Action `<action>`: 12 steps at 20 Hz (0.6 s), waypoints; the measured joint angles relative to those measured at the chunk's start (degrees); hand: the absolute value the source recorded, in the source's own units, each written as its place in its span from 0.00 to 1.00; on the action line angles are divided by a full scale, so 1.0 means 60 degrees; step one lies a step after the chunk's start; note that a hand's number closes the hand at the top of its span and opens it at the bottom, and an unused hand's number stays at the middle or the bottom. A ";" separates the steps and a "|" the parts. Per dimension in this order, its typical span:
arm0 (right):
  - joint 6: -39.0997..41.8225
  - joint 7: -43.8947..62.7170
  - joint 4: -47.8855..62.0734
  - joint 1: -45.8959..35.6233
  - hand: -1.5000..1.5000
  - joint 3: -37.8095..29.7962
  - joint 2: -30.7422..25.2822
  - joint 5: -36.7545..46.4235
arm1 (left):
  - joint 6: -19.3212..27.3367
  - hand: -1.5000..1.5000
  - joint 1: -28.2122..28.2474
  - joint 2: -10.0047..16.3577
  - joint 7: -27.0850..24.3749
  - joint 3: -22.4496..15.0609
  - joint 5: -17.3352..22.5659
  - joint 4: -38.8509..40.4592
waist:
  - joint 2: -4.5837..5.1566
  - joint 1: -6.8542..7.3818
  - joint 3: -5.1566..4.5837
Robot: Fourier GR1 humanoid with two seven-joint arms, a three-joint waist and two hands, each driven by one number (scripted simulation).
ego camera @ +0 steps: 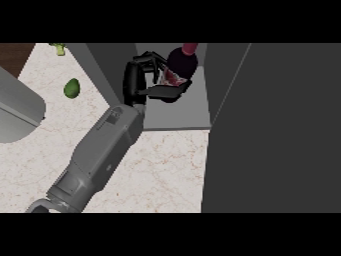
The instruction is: Pick up the wine, place it into the cabinet and close the cabinet
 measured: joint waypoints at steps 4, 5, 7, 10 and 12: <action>0.0151 -0.0203 0.0064 0.0045 0.00 -0.0154 -0.0015 -0.0047 | 0.0083 1.00 -0.0532 -0.0015 -0.0694 0.0329 -0.0127 0.0872 | 0.0024 -0.0050 0.0002; 0.0193 -0.0339 0.0080 0.0109 0.00 -0.0115 0.0037 -0.0041 | 0.0127 1.00 -0.0698 -0.0036 -0.0838 0.0440 -0.0149 0.1100 | 0.0031 -0.0062 0.0001; 0.0135 -0.0268 0.0089 0.0041 0.00 -0.0049 0.0076 -0.0038 | 0.0251 1.00 -0.0934 -0.0067 -0.1084 0.0565 -0.0117 0.1441 | 0.0036 -0.0072 0.0000; 0.0152 -0.0257 0.0065 0.0094 0.00 0.0060 0.0104 -0.0055 | 0.0270 1.00 -0.1327 -0.0057 -0.1285 0.0829 -0.0120 0.1945 | 0.0043 -0.0095 -0.0002; 0.0102 -0.0194 0.0073 0.0009 0.00 0.0155 0.0130 -0.0037 | 0.0221 1.00 -0.1616 -0.0037 -0.1394 0.1013 -0.0113 0.2309 | 0.0057 -0.0119 -0.0001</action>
